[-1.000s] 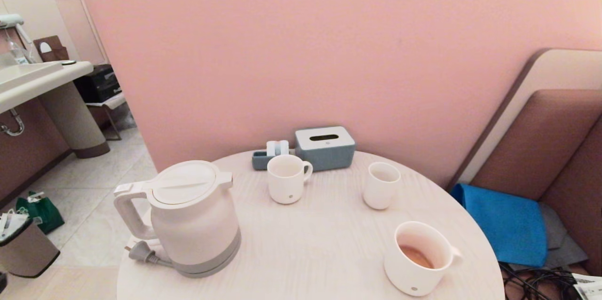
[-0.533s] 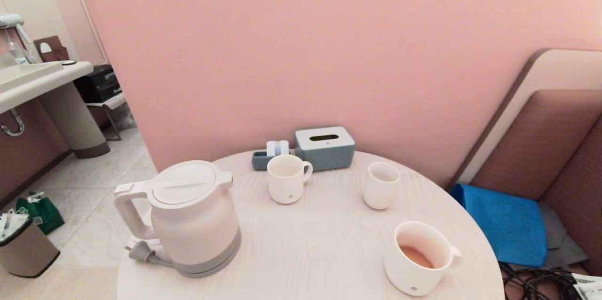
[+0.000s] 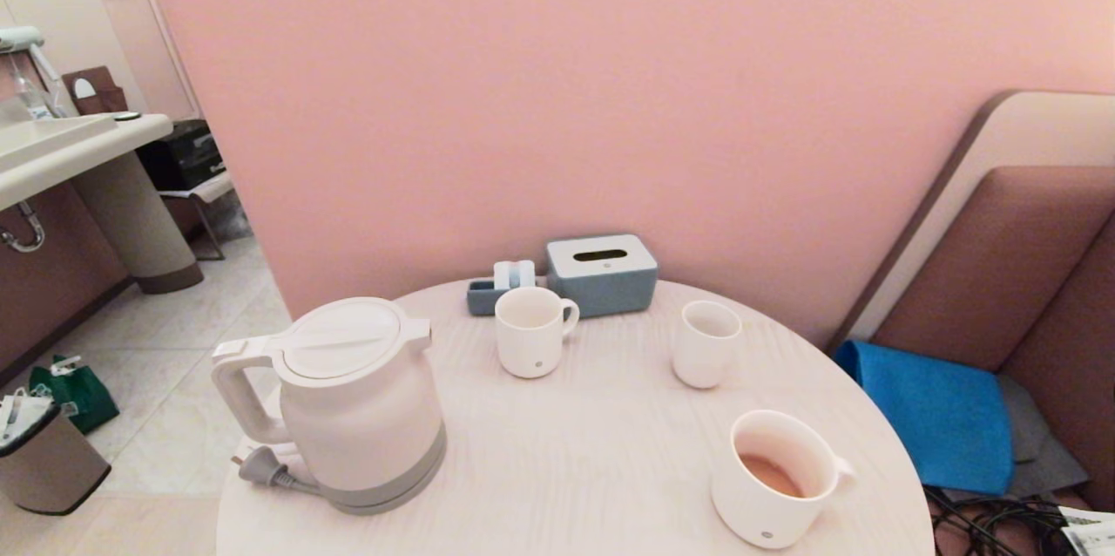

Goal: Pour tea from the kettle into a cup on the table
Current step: Pick up the cup

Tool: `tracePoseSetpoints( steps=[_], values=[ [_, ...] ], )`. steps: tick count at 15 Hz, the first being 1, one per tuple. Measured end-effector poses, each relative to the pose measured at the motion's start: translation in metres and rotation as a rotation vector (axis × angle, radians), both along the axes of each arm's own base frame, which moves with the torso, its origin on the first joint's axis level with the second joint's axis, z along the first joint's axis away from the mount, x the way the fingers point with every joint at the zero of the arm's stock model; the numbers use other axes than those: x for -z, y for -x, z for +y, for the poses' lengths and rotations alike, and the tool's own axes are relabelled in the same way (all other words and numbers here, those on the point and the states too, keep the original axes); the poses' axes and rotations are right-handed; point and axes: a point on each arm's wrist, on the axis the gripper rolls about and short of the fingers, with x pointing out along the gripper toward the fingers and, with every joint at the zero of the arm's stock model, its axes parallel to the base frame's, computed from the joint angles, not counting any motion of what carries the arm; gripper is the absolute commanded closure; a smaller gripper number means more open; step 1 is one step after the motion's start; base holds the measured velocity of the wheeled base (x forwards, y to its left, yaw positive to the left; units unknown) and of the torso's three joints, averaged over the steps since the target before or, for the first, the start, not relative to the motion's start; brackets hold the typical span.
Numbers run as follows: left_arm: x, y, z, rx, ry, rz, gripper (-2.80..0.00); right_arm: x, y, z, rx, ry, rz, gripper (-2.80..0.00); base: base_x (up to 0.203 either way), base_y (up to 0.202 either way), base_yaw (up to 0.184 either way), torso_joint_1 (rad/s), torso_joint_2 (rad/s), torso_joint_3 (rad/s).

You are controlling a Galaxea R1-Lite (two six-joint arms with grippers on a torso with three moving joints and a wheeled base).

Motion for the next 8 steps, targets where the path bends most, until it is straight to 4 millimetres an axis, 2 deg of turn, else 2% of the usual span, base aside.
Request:
tracePoseSetpoints(
  steps=[3,7,8],
  values=[
    [0.0025,-0.0003,0.0010,-0.043,0.076,0.011,0.00,0.0001,0.0000,0.0001,-0.006,0.051,-0.001,0.00,0.000,0.000,0.000,0.000,0.00,0.000],
    [0.0029,-0.0003,0.0010,-0.045,0.080,0.012,0.00,-0.0007,0.0002,-0.0001,0.006,-0.001,-0.002,0.00,0.000,0.000,0.000,0.000,0.00,0.000],
    [0.0031,-0.0004,0.0010,-0.046,0.080,0.012,0.00,-0.0062,0.0019,-0.0002,0.007,-0.001,-0.018,0.00,0.000,0.000,0.000,0.000,0.00,0.000]
  ],
)
